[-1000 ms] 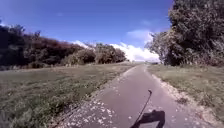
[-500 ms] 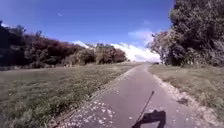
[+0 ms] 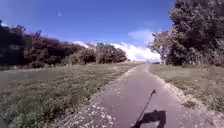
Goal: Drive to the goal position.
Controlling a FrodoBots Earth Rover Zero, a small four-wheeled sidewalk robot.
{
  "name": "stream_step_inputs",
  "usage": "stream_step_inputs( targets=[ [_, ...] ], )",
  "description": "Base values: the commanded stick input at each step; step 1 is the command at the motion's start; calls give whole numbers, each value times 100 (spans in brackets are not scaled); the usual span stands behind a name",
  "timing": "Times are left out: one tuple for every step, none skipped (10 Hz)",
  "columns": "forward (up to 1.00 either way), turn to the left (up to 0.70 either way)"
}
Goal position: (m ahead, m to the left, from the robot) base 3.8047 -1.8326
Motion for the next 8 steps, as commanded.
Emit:
stream_step_inputs(
  targets=[
    [100, -32],
    [100, -40],
    [100, -40],
    [100, -40],
    [100, -40],
    [100, -40],
    [100, -33],
    [100, -23]
  ],
)
